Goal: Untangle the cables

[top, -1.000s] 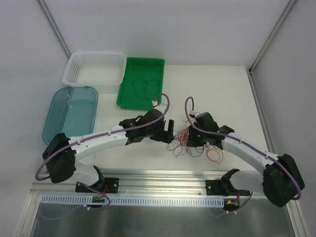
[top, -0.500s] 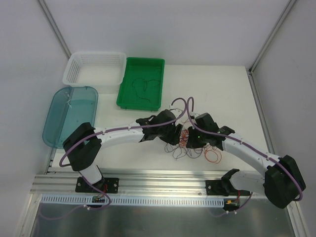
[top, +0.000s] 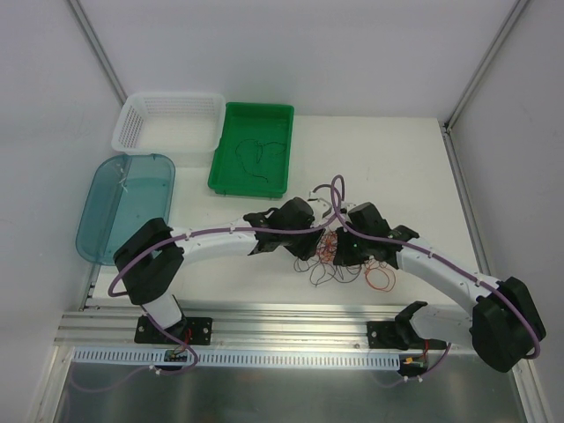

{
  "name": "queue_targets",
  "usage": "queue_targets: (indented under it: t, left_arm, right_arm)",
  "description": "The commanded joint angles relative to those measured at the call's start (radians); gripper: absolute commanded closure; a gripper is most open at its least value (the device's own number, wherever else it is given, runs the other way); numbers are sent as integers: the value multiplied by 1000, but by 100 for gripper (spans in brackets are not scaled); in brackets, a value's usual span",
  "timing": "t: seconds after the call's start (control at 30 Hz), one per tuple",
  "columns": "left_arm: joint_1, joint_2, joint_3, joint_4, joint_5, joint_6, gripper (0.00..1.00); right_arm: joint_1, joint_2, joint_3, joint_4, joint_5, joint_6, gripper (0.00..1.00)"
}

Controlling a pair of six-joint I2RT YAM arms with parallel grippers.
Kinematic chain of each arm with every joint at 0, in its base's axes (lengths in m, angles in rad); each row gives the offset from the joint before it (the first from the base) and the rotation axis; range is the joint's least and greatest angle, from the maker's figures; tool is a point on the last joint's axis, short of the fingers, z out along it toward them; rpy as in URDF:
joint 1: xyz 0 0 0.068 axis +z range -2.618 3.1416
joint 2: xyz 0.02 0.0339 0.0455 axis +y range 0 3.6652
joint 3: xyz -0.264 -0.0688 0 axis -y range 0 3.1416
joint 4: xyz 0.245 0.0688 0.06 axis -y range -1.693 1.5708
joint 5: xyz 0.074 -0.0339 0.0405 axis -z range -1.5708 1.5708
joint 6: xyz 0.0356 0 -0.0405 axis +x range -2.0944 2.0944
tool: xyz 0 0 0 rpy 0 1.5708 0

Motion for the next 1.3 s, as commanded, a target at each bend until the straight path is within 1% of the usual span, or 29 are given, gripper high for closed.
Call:
queue_targets:
  t: [0.0, 0.03, 0.07, 0.17, 0.2, 0.23, 0.33, 0.37, 0.4, 0.47, 0.5, 0.53, 0.57, 0.63, 0.67, 0.73, 0.77, 0.83, 0.87, 1.03, 1.07, 1.13, 1.17, 1.23, 1.27]
  left_arm:
    - [-8, 23, 27, 49, -11, 83, 61]
    - [-8, 24, 31, 52, -14, 87, 64]
    - [-8, 27, 36, 53, -8, 89, 70]
    - [-8, 37, 51, 55, 8, 88, 82]
    - [-8, 40, 54, 57, 6, 84, 92]
    - [-8, 39, 53, 57, 0, 83, 99]
    - [-7, 5, 30, 53, -40, 75, 100]
    - [-7, -12, 22, 47, -66, 72, 100]
    - [-4, -57, 16, 32, -95, 58, 100]
    - [22, -111, 10, -46, -161, 32, 100]
    - [38, -174, 8, -74, -176, -6, 100]
    - [80, -206, 10, -147, -207, -27, 100]
    - [105, -272, 10, -181, -210, -72, 100]
    - [159, -340, 11, -268, -193, -103, 100]
    - [196, -413, 10, -290, -189, -121, 100]
    - [228, -481, 16, -342, -198, -135, 100]
    - [255, -539, 22, -406, -219, -147, 100]
    - [276, -584, 63, -474, -248, -158, 100]
    - [295, -625, 80, -541, -285, -164, 100]
    - [366, -714, 241, -722, -351, -179, 100]
    - [374, -720, 304, -747, -374, -178, 100]
    - [394, -728, 379, -815, -388, -164, 100]
    - [400, -725, 468, -836, -396, -143, 100]
    - [409, -693, 571, -905, -426, -123, 100]
    - [409, -678, 679, -925, -428, -115, 100]
  right_arm:
    - [6, -30, 3, -11, 2, -13, 99]
    - [5, -32, 3, -11, 3, -10, 99]
    - [5, -32, 1, -11, 4, -9, 99]
    - [5, -35, 1, -13, 4, -5, 99]
    - [6, -35, -1, -14, 4, -6, 99]
    - [5, -36, 1, -16, 5, -6, 99]
    - [5, -47, 6, -42, 48, -8, 99]
    - [2, -52, 7, -55, 86, -9, 99]
    - [-3, -55, 9, -80, 103, -6, 99]
    - [-34, -62, 6, -95, 132, 3, 99]
    - [-50, -76, 1, -106, 132, 18, 99]
    - [-87, -84, -7, -111, 134, 24, 99]
    - [-107, -93, -11, -121, 134, 32, 99]
    - [-162, -124, -14, -134, 140, 43, 99]
    - [-179, -134, -13, -152, 151, 43, 99]
    - [-228, -162, -5, -169, 158, 49, 99]
    - [-242, -173, -2, -186, 161, 52, 99]
    - [-279, -202, 3, -200, 163, 61, 99]
    - [-290, -209, 3, -207, 163, 66, 99]
    - [-336, -237, 4, -218, 163, 89, 99]
    - [-340, -237, 4, -218, 163, 90, 99]
    - [-348, -236, 4, -223, 163, 90, 99]
    - [-354, -231, 1, -224, 162, 92, 99]
    - [-370, -225, -1, -224, 160, 89, 99]
    - [-371, -214, -2, -223, 158, 92, 99]
